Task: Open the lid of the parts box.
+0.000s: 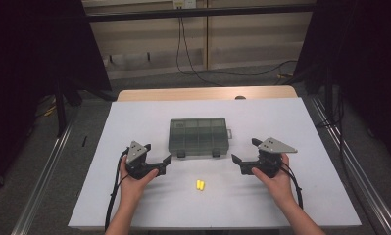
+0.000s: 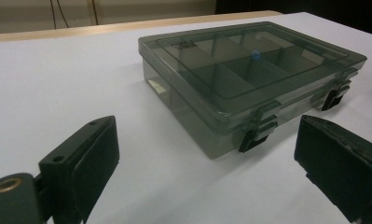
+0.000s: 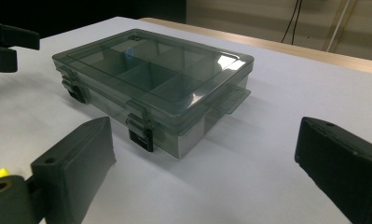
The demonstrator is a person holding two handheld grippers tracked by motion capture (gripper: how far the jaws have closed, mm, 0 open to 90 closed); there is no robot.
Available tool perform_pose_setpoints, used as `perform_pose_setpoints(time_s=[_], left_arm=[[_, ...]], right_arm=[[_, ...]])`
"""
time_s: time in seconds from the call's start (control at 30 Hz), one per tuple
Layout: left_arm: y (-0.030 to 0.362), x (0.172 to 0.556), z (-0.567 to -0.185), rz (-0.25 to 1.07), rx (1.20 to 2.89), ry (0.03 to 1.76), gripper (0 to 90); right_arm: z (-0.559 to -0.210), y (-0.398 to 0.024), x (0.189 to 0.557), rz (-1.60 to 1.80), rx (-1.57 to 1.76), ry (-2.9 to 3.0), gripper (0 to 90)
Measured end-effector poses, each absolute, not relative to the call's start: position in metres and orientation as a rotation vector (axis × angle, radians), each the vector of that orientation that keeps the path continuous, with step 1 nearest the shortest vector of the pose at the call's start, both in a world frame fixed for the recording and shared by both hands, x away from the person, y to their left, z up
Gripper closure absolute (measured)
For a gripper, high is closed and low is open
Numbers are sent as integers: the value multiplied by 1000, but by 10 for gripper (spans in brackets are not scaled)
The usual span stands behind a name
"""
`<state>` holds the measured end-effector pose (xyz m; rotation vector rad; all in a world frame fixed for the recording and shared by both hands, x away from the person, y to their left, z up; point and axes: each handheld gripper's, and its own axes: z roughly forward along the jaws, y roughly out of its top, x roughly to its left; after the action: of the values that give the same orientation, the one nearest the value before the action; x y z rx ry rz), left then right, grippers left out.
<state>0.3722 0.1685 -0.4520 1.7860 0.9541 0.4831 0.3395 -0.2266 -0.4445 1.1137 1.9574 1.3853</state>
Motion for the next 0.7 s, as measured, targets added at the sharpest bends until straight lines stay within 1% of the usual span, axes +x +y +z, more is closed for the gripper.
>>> perform_pose_setpoints(time_s=[0.2, 0.47, 0.53, 0.6, 0.63, 0.7], left_arm=[[164, 377, -452, 482, 1804, 956, 93], [162, 381, -452, 477, 1811, 944, 133], [162, 381, -451, 480, 1824, 940, 141], [161, 381, -450, 482, 1834, 925, 168], [161, 381, -449, 485, 1838, 920, 199], [160, 382, -447, 485, 1837, 929, 234]], right_arm=[[-448, -222, 346, 1392, 1117, 1981, 69], [-449, -223, 348, 1368, 1127, 1980, 75], [-449, -224, 349, 1373, 1132, 1980, 97], [-450, -224, 350, 1382, 1142, 1984, 114], [-450, -224, 351, 1378, 1146, 1993, 129], [-452, -223, 351, 1357, 1148, 2006, 163]])
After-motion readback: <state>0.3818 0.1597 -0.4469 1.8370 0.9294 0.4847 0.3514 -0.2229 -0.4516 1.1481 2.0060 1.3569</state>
